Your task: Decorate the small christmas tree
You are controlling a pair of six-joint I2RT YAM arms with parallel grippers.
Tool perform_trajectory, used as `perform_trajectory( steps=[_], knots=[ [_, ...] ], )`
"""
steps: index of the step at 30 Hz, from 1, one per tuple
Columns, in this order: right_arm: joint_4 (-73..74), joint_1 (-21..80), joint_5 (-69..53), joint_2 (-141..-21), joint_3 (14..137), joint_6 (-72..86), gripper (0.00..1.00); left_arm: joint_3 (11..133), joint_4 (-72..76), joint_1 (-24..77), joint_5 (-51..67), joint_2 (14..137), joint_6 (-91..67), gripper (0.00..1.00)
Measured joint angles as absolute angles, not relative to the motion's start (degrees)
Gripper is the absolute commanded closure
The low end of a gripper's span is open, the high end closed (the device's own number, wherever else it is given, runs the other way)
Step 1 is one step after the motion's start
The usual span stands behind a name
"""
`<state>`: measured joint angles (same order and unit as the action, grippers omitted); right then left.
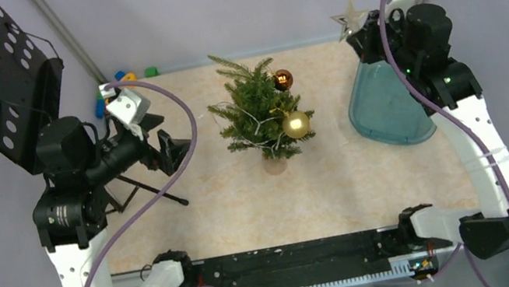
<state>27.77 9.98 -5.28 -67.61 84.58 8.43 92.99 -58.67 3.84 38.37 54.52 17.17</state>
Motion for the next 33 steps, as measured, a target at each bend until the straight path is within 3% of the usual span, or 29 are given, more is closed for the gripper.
perform_trajectory(
  steps=[8,15,20,30,33],
  knots=[
    [27.73,32.34,-0.8,-68.58,93.45,7.18,1.0,101.65,-50.46,3.97,47.86,60.05,-0.23,0.01],
    [24.77,45.5,4.64,-70.52,96.82,5.61,1.0,106.02,-41.45,8.84,49.56,65.58,-13.52,0.01],
    [22.65,54.11,9.1,-75.7,101.08,2.98,1.0,111.96,-42.22,16.82,45.36,70.63,-13.21,0.01],
    [18.31,61.14,15.31,-79.37,101.25,-0.05,1.0,116.2,-42.37,19.14,37.28,71.68,-10.52,0.01],
    [16.05,61.98,15.94,-79.37,101.23,-0.08,1.0,116.36,-41.8,19.73,37.56,72.53,-10.59,0.18]
  ],
)
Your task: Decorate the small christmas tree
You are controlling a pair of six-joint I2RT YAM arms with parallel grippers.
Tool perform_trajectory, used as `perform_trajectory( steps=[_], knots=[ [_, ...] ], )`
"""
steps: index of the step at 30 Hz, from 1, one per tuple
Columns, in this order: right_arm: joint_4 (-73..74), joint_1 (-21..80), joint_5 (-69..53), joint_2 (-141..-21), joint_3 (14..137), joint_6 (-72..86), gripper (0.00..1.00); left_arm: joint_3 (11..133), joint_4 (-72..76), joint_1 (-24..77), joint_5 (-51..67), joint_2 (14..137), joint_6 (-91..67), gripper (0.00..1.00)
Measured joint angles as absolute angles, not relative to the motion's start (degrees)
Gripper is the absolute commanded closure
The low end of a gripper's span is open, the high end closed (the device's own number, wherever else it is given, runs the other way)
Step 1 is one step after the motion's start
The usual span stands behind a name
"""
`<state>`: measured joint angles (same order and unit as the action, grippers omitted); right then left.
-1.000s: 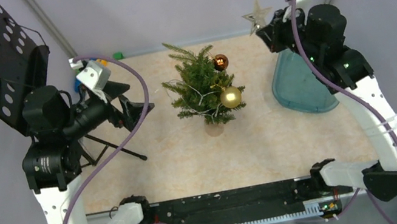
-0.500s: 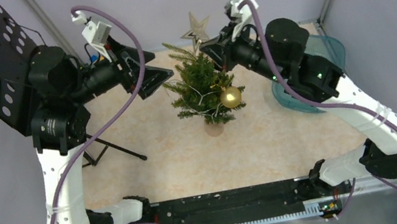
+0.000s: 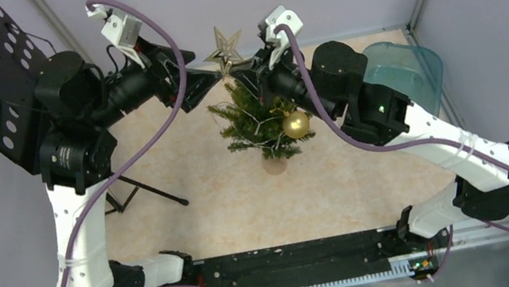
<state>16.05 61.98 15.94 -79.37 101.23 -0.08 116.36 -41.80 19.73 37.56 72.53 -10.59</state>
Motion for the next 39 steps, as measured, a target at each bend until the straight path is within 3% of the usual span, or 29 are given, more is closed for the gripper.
perform_trajectory(
  steps=[1,2,14,24,31,34,36,38,39],
  knots=[
    [15.53,62.22,16.03,-79.37,101.25,-0.08,1.0,116.36,-41.52,19.9,37.63,72.9,-10.72,0.26],
    [15.2,62.39,16.05,-79.37,101.25,-0.08,1.0,116.36,-41.3,20.01,37.78,73.34,-10.92,0.28],
    [13.19,63.79,17.15,-79.46,100.88,-0.34,1.0,116.36,-37.17,20.21,40.95,74.91,-15.2,0.27],
    [12.43,65.63,18.61,-81.93,100.95,-2.02,1.0,116.33,-35.94,20.43,40.64,75.37,-16.23,0.52],
    [11.88,65.63,19.27,-82.13,100.92,-2.57,1.0,113.08,-35.59,20.49,40.66,75.55,-16.38,0.53],
    [11.81,65.63,19.51,-82.13,100.92,-2.61,1.0,112.57,-35.86,20.49,40.42,75.55,-16.36,0.63],
    [11.75,65.63,19.46,-82.13,100.92,-2.61,1.0,112.57,-35.81,20.49,40.25,75.53,-16.19,0.77],
    [11.7,65.63,19.44,-82.13,100.92,-2.59,1.0,112.57,-35.66,20.53,40.25,75.53,-16.36,0.98],
    [11.7,65.63,19.44,-82.13,100.92,-2.59,1.0,112.57,-35.62,20.53,40.21,75.53,-16.23,1.0]
  ],
)
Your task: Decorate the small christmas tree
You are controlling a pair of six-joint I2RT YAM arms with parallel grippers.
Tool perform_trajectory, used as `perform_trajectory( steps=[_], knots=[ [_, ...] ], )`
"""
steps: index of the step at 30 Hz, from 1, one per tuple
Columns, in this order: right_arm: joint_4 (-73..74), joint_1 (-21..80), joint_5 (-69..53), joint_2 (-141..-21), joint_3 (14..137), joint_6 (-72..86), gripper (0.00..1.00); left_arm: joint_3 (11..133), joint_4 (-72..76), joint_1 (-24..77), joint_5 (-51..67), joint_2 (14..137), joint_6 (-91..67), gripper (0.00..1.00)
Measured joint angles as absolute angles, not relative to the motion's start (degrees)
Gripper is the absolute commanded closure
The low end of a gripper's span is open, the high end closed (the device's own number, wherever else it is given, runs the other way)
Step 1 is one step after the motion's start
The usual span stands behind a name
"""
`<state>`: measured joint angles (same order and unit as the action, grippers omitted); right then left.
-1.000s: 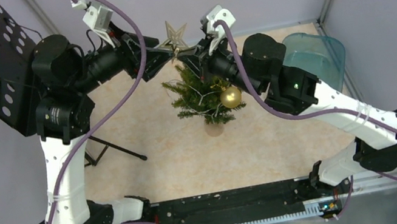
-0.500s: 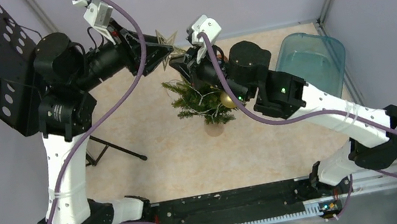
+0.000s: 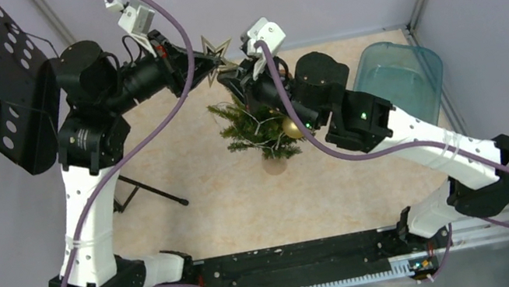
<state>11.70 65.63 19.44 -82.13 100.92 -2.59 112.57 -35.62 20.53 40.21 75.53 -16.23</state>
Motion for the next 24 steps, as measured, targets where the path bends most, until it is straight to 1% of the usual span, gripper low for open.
perform_trajectory(
  steps=[1,2,3,4,5,6,7,9,12,16,21,24],
  knots=[
    [11.64,65.63,19.44,-82.13,100.9,-2.59,1.0,112.57,-35.57,20.53,40.12,75.55,-16.43,1.0],
    [11.57,65.63,19.42,-82.13,100.9,-2.59,0.84,112.57,-35.51,20.53,40.1,75.53,-16.38,1.0],
    [11.55,65.63,19.42,-82.13,100.9,-2.59,0.62,112.57,-35.51,20.53,40.05,75.53,-16.38,1.0],
    [11.57,65.63,19.42,-82.13,100.9,-2.59,0.46,112.55,-35.51,20.53,39.99,75.53,-16.36,1.0],
    [11.84,65.63,19.11,-82.13,100.9,-2.81,0.33,112.46,-35.38,20.53,39.46,75.53,-16.05,1.0],
    [12.53,65.76,19.2,-82.06,100.9,-3.01,0.24,112.38,-35.0,20.53,39.16,75.53,-15.86,1.0],
    [13.37,65.89,19.25,-81.93,100.88,-3.16,0.17,112.33,-34.76,20.51,38.76,75.53,-15.46,1.0],
    [15.05,66.0,19.46,-81.54,100.88,-3.9,0.06,112.33,-34.79,20.49,38.02,75.5,-14.63,1.0],
    [19.35,65.43,18.76,-79.75,100.86,-4.6,0.02,112.42,-34.83,20.53,38.09,75.48,-13.69,1.0],
    [24.6,61.71,14.33,-73.8,97.95,-3.77,0.02,112.79,-34.98,20.53,38.33,75.48,-12.4,1.0],
    [27.09,48.73,2.79,-64.99,91.61,-0.27,0.01,112.92,-36.86,20.53,38.79,74.72,-9.96,1.0],
    [26.5,43.79,-3.53,-63.61,90.91,1.13,0.01,112.05,-38.83,20.53,39.68,72.99,-6.87,1.0]
  ],
)
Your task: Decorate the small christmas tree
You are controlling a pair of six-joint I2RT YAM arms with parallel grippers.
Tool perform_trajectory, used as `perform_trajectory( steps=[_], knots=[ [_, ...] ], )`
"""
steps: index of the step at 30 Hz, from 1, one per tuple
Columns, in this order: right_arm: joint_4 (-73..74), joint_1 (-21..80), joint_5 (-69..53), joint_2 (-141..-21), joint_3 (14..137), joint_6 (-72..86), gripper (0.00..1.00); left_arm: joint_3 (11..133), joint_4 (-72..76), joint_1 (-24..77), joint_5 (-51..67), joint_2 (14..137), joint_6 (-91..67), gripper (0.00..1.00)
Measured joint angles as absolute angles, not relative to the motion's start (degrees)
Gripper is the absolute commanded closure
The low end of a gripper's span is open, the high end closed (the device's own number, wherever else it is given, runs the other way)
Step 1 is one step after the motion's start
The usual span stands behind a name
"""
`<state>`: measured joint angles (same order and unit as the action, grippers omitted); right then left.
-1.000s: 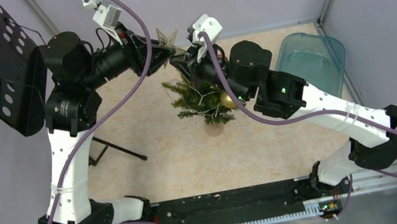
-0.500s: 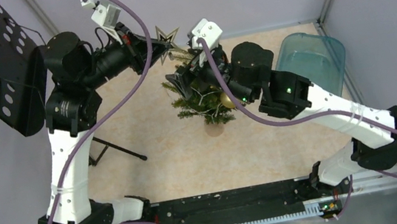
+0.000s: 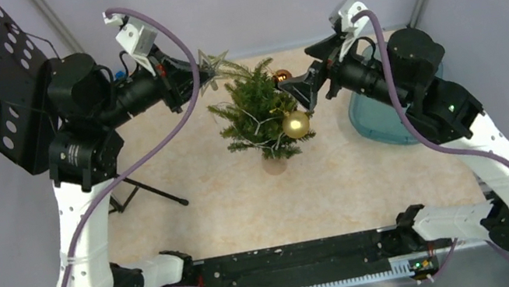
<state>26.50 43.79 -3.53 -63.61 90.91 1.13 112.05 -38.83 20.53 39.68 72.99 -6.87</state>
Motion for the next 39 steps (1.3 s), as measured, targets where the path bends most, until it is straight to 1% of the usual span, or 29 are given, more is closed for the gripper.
perform_trajectory(
  steps=[5,10,15,19,21,23,27,30,34,39],
  knots=[
    [24.53,38.06,-11.27,-65.3,91.29,3.46,0.01,111.33,-45.19,20.45,41.58,69.71,-1.13,1.0],
    [21.32,30.2,-18.31,-67.48,89.82,7.27,0.01,110.85,-48.14,20.34,43.22,67.35,1.78,1.0],
    [17.08,23.94,-26.02,-68.69,88.4,8.93,0.01,107.98,-47.68,20.25,40.21,63.92,4.97,1.0],
    [12.67,20.05,-30.04,-71.18,88.73,10.22,0.01,114.8,-46.39,20.18,39.62,67.85,4.47,1.0],
    [10.63,18.92,-30.41,-72.36,88.64,11.35,0.01,115.09,-40.99,20.18,40.32,69.6,3.44,1.0],
    [8.71,18.17,-30.61,-72.99,88.42,12.84,0.01,112.27,-34.37,20.14,41.78,70.63,1.3,1.0],
    [5.39,16.99,-33.95,-73.14,87.7,13.19,0.02,111.04,-26.7,20.4,43.68,75.85,-1.89,1.0],
    [2.74,16.73,-39.51,-73.01,86.7,12.38,0.04,109.73,-25.45,21.3,43.64,78.98,-2.13,1.0],
    [3.11,16.71,-45.8,-71.85,83.59,10.22,0.04,109.45,-25.71,24.16,43.9,81.38,-0.82,1.0],
    [2.13,16.69,-48.14,-67.94,76.01,9.54,0.04,109.43,-25.56,26.57,45.36,81.91,0.3,1.0]
  ],
)
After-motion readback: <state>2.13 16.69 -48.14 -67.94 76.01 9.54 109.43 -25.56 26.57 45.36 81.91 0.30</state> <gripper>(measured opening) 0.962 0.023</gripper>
